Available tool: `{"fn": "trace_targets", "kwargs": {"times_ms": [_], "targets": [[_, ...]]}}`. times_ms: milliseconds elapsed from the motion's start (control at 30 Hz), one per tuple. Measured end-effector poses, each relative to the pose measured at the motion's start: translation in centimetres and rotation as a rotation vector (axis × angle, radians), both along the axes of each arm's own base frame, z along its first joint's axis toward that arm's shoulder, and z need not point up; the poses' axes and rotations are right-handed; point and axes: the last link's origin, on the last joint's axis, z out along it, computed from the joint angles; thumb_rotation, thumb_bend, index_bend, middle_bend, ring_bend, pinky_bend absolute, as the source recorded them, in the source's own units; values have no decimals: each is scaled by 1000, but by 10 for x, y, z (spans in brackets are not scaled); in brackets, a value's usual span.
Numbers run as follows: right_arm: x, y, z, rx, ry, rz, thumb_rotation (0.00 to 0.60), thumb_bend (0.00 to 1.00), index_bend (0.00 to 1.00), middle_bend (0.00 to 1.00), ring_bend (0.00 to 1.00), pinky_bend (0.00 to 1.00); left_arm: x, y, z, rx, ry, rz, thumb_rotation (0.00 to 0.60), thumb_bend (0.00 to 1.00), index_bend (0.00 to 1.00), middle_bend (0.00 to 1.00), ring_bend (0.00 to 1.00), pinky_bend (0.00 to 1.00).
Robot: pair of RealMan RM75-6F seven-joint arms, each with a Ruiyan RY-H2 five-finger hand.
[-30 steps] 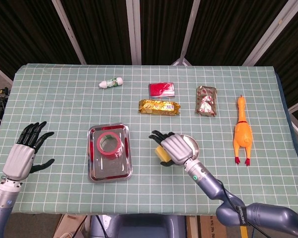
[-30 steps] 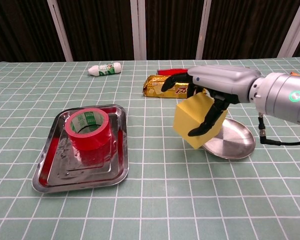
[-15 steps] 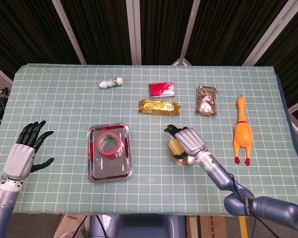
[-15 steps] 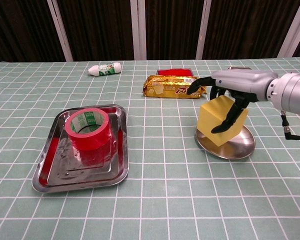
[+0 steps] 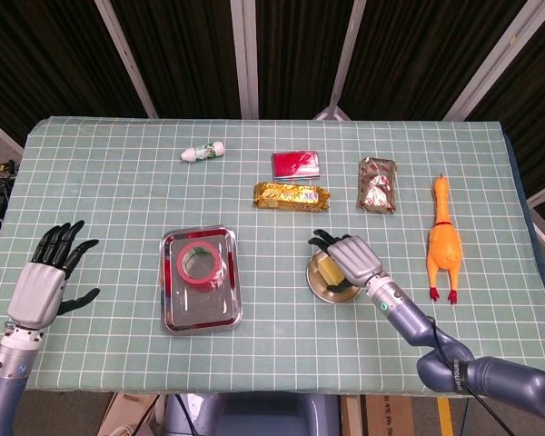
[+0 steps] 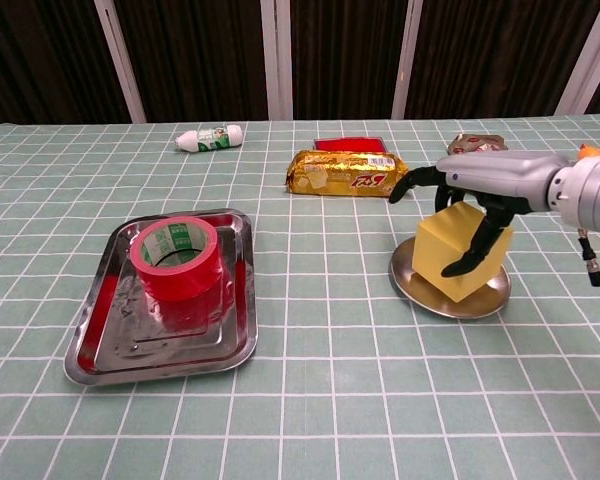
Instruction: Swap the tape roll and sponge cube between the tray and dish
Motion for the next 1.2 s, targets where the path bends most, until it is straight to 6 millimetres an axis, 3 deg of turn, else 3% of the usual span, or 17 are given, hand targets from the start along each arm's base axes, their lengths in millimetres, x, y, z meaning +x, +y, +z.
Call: {"fn": "trace_targets", "kwargs": {"times_ms": [167, 300, 567, 667, 833, 1000, 1200], "targets": [[-1, 3, 3, 28, 7, -13, 600, 143, 34, 2, 124, 205, 0, 0, -1, -1, -1, -1, 600, 6, 217, 0, 0, 80], [-1, 4, 6, 26, 8, -20, 600, 46, 1, 0, 27, 94, 0, 0, 0, 4, 0, -1, 600, 7, 217, 0, 0, 80], [2, 11, 13, 23, -1, -30, 600, 18, 0, 0, 0, 40, 0, 0, 1, 5, -2, 1, 600, 6, 217, 0, 0, 80], [7, 16, 27, -11, -36, -19, 600, 18, 0, 0, 3, 40, -1, 1, 0, -3, 2, 7, 600, 6, 216, 0, 0, 80], [2, 28, 70, -184, -116, -19, 600, 17, 0, 0, 4, 40, -4, 0, 1, -11, 14, 38, 600, 7, 216, 0, 0, 86], [-35, 63, 122, -402, -140, -101, 600, 17, 0, 0, 3, 27, -2, -6, 3, -35, 10, 74, 600, 7, 216, 0, 0, 89], [-81, 129, 142, -479, -73, -183, 600, 18, 0, 0, 13, 11, -3, -23, 9, -44, 21, 120, 600, 7, 216, 0, 0, 93]]}}
